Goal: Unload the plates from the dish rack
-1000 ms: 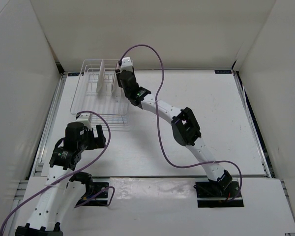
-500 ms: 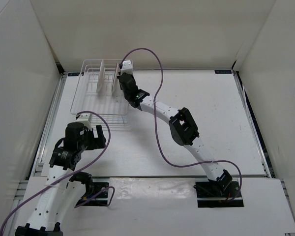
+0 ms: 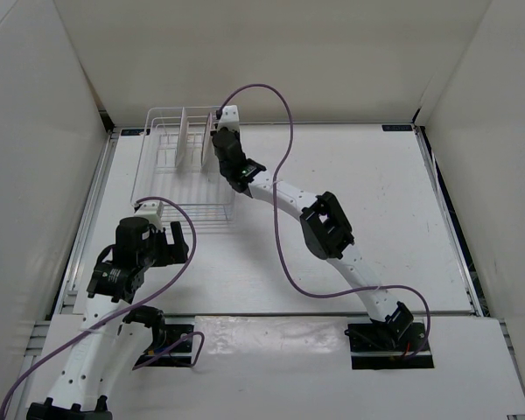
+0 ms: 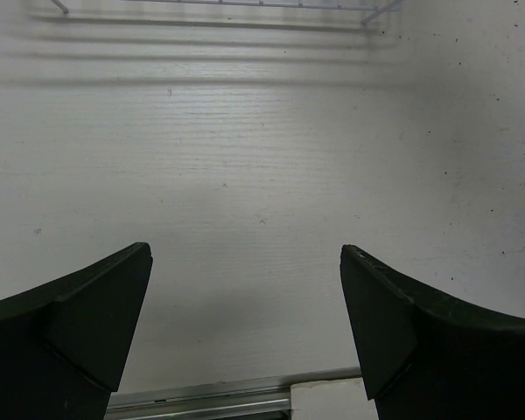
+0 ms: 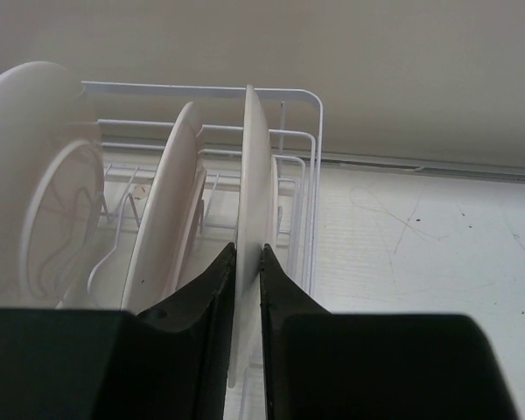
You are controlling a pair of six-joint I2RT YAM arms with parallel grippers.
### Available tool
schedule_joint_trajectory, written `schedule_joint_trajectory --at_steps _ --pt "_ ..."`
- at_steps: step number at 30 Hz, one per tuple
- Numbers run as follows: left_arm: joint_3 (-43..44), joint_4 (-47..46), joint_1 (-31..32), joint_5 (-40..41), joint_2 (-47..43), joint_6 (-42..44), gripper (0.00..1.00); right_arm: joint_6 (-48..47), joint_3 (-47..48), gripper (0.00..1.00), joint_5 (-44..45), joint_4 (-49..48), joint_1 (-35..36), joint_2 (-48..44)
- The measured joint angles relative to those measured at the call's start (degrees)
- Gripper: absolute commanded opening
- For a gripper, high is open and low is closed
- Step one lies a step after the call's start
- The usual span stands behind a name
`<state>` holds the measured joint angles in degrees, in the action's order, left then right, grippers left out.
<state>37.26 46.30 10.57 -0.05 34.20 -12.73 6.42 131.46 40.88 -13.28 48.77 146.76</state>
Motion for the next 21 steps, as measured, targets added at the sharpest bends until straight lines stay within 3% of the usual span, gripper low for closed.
schedule_joint_trajectory --at_steps 21 --pt "0.0 0.0 0.0 0.0 0.3 -0.2 0.99 -11.5 -0.1 0.00 8.7 -13.1 1.3 -0.3"
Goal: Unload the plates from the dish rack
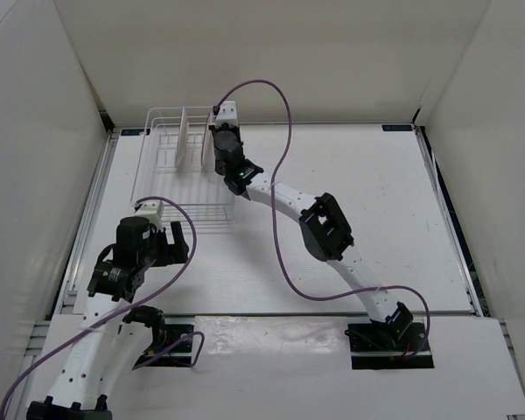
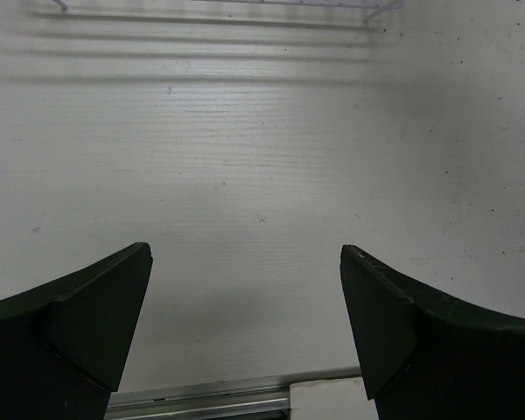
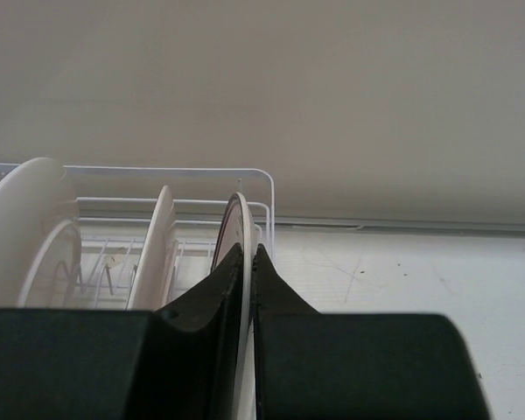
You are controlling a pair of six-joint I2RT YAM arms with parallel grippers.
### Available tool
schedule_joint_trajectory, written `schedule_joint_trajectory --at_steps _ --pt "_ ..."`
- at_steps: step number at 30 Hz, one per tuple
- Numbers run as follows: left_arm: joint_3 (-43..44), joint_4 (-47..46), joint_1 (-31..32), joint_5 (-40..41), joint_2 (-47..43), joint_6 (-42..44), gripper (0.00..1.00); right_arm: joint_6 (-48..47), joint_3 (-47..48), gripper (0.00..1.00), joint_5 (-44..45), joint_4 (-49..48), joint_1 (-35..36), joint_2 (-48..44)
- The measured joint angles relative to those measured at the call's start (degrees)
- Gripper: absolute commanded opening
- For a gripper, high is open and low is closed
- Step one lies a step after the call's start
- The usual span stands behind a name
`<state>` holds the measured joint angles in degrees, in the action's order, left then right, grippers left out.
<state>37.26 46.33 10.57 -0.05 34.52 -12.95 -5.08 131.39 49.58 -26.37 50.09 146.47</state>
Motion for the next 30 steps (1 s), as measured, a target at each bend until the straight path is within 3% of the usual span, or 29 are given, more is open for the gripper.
schedule_joint_trajectory --at_steps 4,7,9,13,16,19,26,30 --pt "0.0 0.0 0.0 0.0 0.3 0.0 0.99 -1.8 -3.6 0.00 0.2 -0.5 0.0 -3.1" --pt "0.0 0.0 0.0 0.0 0.3 0.0 0.99 -1.3 -5.5 0.34 -0.3 0.5 -0.2 -5.8" --pt "0.0 0.0 0.0 0.0 0.2 0.0 0.99 -0.1 -6.5 0.44 -0.9 1.1 -0.3 -7.6" --pt "0.0 0.0 0.0 0.0 0.2 0.0 0.99 3.6 -10.0 0.42 -2.4 4.2 -0.8 -11.3" --pt "0.0 0.0 0.0 0.0 0.2 0.0 0.99 7.3 -12.4 0.58 -4.2 7.6 -1.6 -12.9" --pt "0.0 0.0 0.0 0.0 0.2 0.0 0.99 10.5 -13.7 0.58 -5.9 11.8 -2.7 -13.0" --pt "0.0 0.0 0.0 0.0 0.1 0.0 0.99 14.4 -16.2 0.70 -10.4 20.4 -4.1 -14.0" --pt "0.0 0.0 0.0 0.0 -0.2 0.0 0.99 15.4 -19.6 0.70 -13.0 28.8 -4.1 -17.3"
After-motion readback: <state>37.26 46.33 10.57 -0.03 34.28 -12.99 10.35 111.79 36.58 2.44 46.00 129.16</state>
